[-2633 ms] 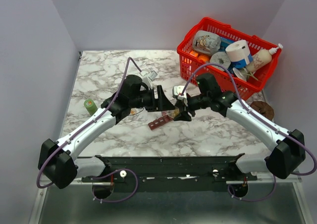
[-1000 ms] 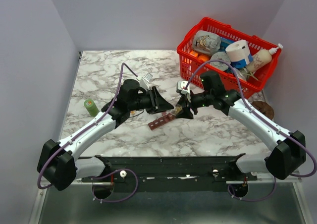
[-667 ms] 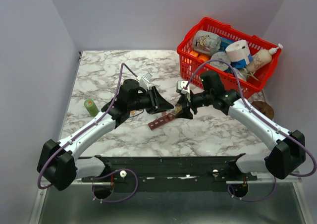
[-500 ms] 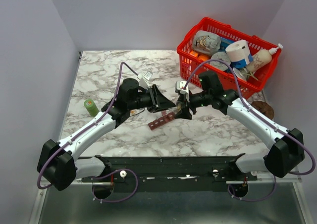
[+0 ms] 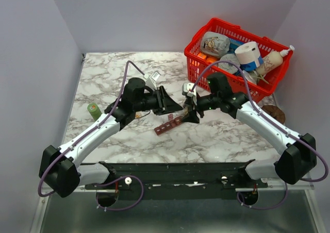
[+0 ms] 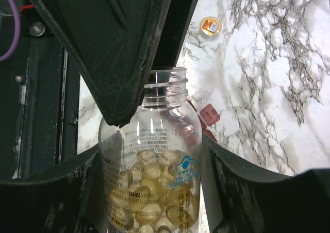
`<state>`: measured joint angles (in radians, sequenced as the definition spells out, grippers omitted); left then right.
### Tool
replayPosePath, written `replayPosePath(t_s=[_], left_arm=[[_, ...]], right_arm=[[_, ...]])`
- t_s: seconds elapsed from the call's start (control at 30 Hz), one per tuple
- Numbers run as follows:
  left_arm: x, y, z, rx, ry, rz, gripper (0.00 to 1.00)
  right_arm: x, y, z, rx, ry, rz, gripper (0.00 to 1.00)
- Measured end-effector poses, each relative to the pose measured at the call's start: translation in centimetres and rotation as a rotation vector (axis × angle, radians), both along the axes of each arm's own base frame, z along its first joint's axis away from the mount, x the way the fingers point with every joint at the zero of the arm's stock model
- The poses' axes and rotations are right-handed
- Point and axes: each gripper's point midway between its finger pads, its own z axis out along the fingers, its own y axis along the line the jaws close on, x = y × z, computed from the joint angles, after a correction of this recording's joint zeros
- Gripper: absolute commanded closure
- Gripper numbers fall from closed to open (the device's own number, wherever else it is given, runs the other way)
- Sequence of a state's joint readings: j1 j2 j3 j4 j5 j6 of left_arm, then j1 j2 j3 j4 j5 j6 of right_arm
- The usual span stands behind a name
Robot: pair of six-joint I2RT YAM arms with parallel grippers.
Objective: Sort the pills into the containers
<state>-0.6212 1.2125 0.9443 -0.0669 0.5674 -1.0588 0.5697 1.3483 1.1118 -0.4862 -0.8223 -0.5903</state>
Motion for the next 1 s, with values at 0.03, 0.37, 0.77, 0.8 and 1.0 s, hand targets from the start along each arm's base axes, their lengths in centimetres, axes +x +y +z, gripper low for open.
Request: replayPosePath(t_s=[0.03, 0.37, 0.77, 0.8, 1.0], left_arm=[[0.0, 0.0, 0.1, 0.009, -0.006, -0.003, 1.00], [0.0, 0.1, -0.8, 0.085, -0.030, -0.036, 1.00], [0.1, 0.2, -0.9, 0.091, -0.031, -0.035, 1.00], [0.1, 0.2, -0.9, 0.091, -0.031, -0.035, 1.00], [0.3, 0.3, -0.8, 0.082, -0.030, -0.024, 0.55]], right_arm=[[0.0, 0.0, 0.1, 0.002, -0.003, 0.000, 0.32], [0.1, 0.2, 0.3, 0.006, -0.005, 0.000, 0.33], [0.0, 0.3, 0.3, 0.009, -0.004, 0.001, 0.68], [0.0, 0.3, 0.3, 0.010, -0.004, 0.001, 0.73], [0.1, 0.3, 0.4, 0.013, -0.006, 0.002, 0.83]])
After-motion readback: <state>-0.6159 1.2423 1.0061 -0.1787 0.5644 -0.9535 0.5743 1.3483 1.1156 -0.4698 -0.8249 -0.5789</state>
